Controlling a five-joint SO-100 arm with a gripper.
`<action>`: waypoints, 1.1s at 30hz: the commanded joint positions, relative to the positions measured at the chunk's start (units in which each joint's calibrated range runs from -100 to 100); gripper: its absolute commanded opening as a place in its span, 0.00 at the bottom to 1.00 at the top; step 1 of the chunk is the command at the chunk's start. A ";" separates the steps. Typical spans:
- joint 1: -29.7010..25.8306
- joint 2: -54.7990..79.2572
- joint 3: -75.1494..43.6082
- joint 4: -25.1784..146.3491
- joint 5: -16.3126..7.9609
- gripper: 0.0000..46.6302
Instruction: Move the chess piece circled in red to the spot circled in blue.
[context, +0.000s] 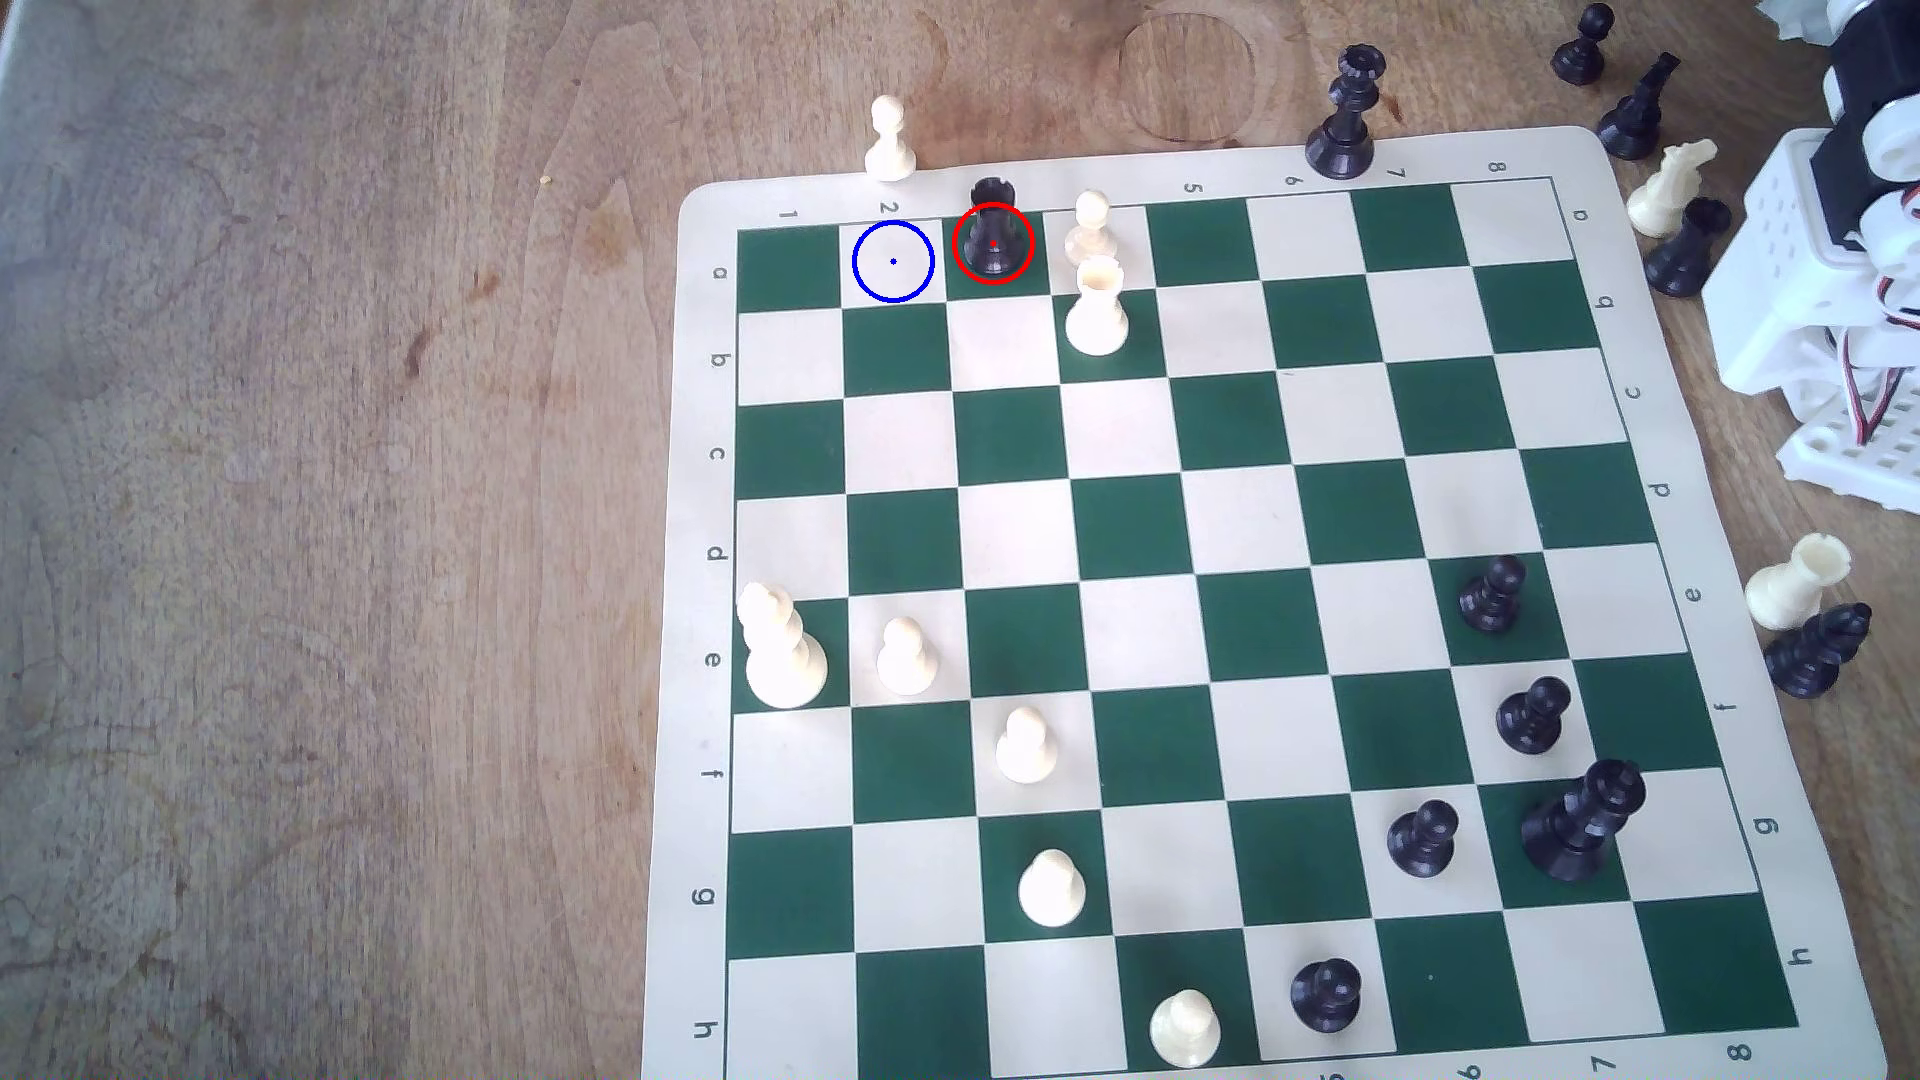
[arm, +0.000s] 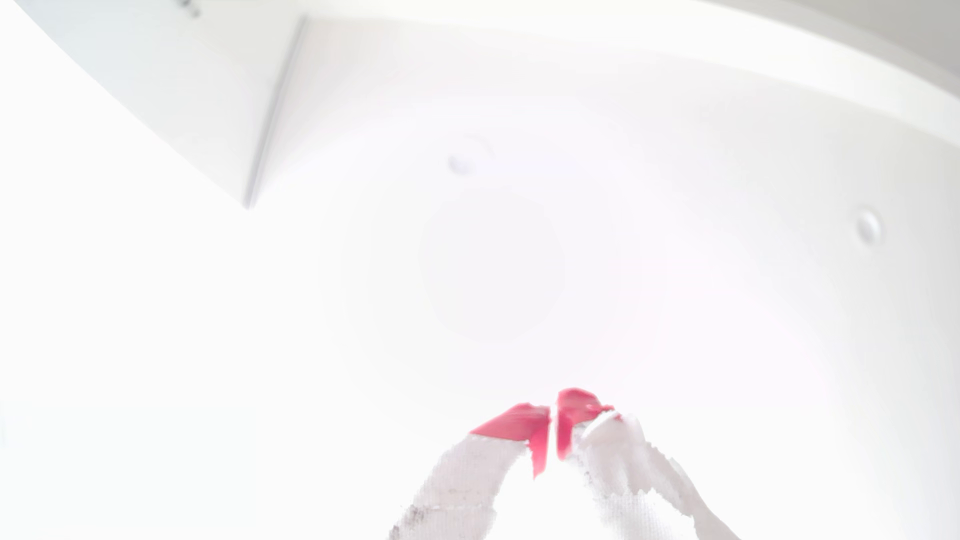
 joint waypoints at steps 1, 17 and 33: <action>-0.32 0.14 0.90 -1.19 0.29 0.00; -0.32 0.14 0.90 -1.19 0.29 0.00; -0.40 0.14 0.90 31.65 -3.32 0.00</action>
